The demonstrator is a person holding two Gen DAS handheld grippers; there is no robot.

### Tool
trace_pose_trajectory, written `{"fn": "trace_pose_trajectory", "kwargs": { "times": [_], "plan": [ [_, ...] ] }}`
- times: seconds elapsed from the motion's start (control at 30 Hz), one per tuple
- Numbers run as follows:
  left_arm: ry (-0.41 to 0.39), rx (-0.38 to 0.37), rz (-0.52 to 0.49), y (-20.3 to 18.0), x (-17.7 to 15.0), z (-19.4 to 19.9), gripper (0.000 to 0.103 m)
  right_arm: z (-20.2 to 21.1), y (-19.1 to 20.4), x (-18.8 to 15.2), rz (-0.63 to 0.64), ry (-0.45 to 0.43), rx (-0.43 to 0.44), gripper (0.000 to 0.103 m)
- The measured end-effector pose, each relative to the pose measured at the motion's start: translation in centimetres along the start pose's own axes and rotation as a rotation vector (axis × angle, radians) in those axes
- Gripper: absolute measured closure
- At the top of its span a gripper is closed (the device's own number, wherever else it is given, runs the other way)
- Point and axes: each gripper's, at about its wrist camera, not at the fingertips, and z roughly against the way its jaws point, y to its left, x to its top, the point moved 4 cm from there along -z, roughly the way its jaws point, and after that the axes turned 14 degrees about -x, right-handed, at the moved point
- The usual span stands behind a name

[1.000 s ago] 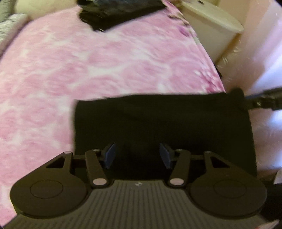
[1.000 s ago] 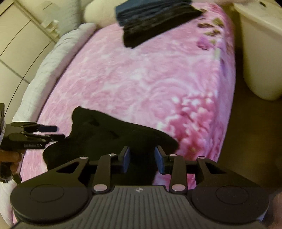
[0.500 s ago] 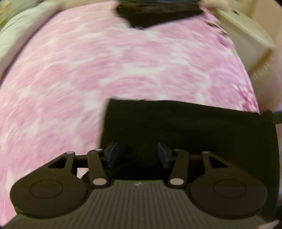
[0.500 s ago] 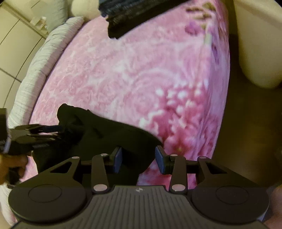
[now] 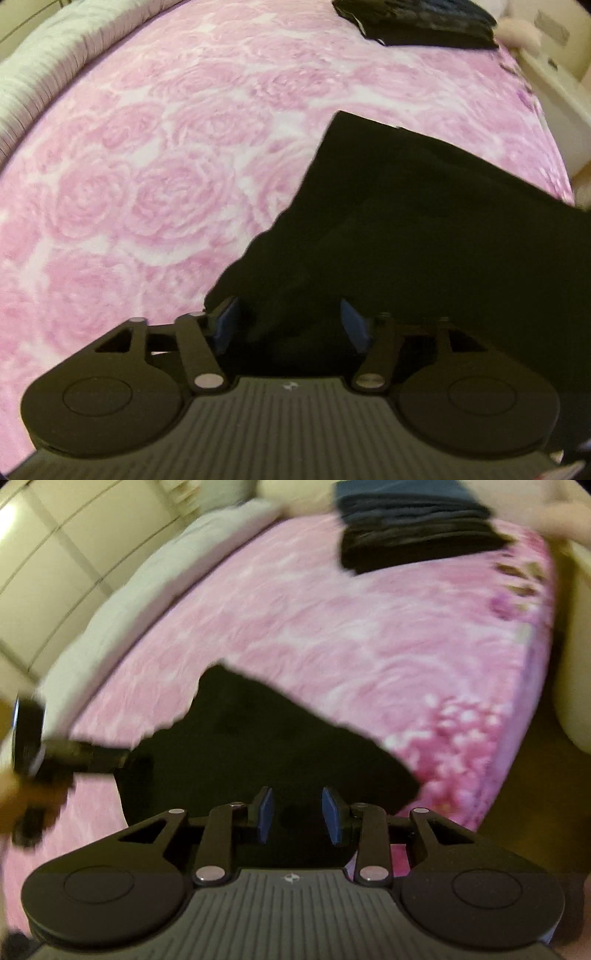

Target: Fold clothes

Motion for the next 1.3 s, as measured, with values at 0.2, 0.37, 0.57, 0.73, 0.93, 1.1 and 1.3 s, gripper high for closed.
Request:
{"fn": "trace_pose_trajectory", "kwargs": {
  "times": [0.2,0.37,0.57,0.73,0.93,1.1,1.3],
  "plan": [
    [-0.124,0.013,0.032,1.1,-0.9,7.7,0.056,0.1,-0.2,-0.2,-0.004,-0.012,-0.078,0.075],
    [-0.111,-0.007,0.089,1.3,-4.8,10.3,0.056,4.0,2.6,-1.6,0.017,-0.029,-0.076,0.072],
    [-0.083,-0.022,0.161,3.9,-4.7,3.2,0.054,2.9,8.0,-4.1,0.168,-0.03,-0.024,0.072],
    [-0.087,-0.055,0.129,5.1,-3.9,2.1,0.044,0.9,6.9,-4.4,0.163,-0.043,-0.04,0.074],
    [-0.117,-0.007,0.089,3.6,-4.4,6.9,0.055,4.7,6.9,-4.8,0.152,-0.05,-0.076,0.072],
    [-0.105,-0.082,0.017,0.2,-4.1,4.6,0.052,4.5,9.3,-7.1,0.199,-0.026,-0.05,0.072],
    [-0.057,-0.074,0.023,0.8,-3.6,0.8,0.026,2.8,9.2,-9.8,0.211,0.023,-0.081,0.066]
  ]
}}
